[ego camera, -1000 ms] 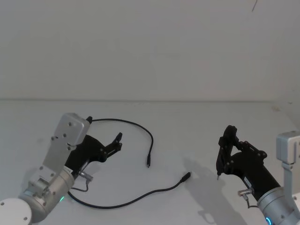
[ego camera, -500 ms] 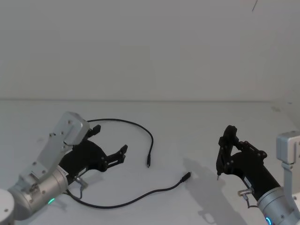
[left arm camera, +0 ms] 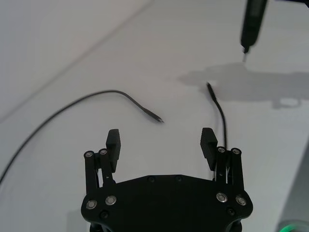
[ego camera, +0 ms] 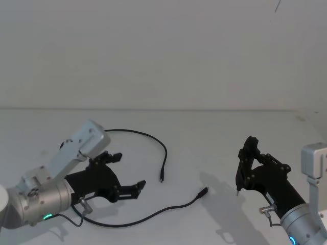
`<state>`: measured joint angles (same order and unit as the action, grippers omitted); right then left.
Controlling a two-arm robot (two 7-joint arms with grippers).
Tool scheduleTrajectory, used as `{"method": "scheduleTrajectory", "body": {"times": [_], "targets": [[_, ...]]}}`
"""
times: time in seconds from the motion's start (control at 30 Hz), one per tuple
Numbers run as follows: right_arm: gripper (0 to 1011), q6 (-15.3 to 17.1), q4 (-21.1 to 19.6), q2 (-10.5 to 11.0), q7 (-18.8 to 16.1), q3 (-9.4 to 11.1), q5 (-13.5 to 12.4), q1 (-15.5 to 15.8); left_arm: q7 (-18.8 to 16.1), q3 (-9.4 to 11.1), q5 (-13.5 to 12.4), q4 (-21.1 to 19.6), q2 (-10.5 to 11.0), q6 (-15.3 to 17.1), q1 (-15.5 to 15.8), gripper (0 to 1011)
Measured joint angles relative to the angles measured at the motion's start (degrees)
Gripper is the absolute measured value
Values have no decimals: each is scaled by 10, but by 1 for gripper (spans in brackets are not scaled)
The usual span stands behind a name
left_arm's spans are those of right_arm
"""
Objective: Pick up the data cable with the one hand.
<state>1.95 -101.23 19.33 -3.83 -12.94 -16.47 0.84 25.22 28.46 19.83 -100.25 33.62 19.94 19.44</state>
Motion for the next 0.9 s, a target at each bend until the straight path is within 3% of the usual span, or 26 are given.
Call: {"method": "scheduleTrajectory", "body": {"times": [0.4, 0.9], "targets": [[279, 0, 0, 0, 0, 0, 0, 0, 48, 44, 7, 1, -2, 102, 49, 1001], [279, 0, 0, 0, 0, 0, 0, 0, 42, 82, 6, 19, -34, 174, 75, 1001]]}}
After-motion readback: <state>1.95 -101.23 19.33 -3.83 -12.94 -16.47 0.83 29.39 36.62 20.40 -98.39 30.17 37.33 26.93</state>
